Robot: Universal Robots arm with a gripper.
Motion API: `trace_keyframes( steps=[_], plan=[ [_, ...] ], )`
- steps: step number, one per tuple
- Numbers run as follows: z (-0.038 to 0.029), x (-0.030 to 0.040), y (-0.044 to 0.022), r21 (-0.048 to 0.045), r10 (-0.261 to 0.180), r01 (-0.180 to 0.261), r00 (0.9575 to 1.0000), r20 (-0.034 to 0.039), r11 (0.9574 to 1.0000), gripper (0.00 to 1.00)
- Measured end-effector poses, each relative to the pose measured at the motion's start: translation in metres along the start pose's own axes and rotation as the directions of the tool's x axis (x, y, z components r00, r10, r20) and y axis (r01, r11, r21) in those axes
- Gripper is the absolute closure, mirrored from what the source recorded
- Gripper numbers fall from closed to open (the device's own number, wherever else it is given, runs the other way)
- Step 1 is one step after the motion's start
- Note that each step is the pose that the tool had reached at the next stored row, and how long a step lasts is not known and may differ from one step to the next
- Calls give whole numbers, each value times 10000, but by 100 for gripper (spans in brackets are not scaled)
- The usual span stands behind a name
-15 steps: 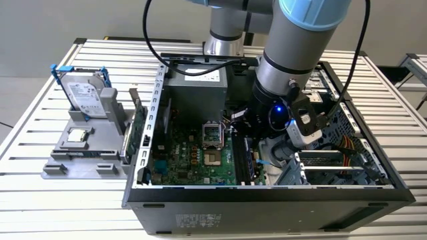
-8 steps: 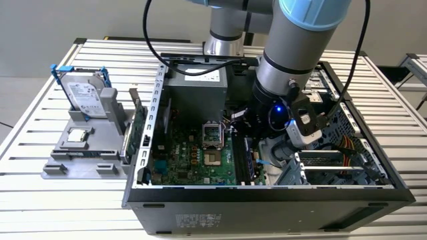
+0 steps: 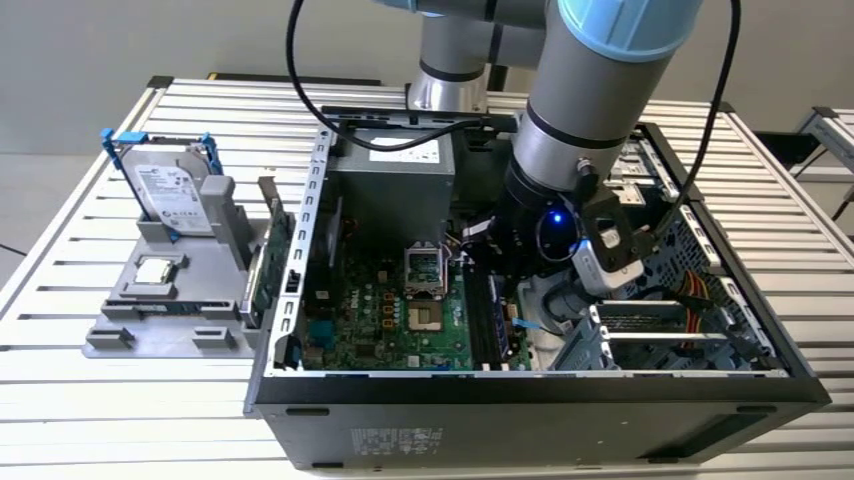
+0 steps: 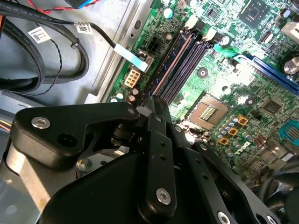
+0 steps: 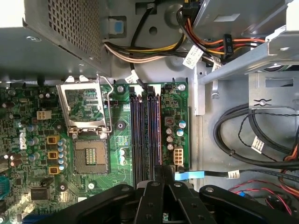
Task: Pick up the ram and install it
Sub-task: 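Press down the ram until it locks into place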
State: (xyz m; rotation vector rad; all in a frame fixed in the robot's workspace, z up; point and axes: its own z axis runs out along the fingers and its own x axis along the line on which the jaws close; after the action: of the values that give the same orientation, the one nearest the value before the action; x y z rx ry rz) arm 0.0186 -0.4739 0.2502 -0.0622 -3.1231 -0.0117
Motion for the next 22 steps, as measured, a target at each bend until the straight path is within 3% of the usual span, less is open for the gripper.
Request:
trace_keyframes(
  steps=[5, 11, 15, 21, 22],
  plan=[
    [0, 0, 0, 11, -605, 605, 9982, -5, 9982, 100],
    [0, 0, 1, 12, -652, 652, 9979, -6, 9979, 100],
    [1, 0, 1, 16, -966, 966, 9953, -8, 9953, 100],
    [0, 0, 1, 31, -1781, 1781, 9840, -17, 9840, 100],
    [0, 0, 1, 39, -2298, 2298, 9732, -23, 9732, 100]
  ],
)
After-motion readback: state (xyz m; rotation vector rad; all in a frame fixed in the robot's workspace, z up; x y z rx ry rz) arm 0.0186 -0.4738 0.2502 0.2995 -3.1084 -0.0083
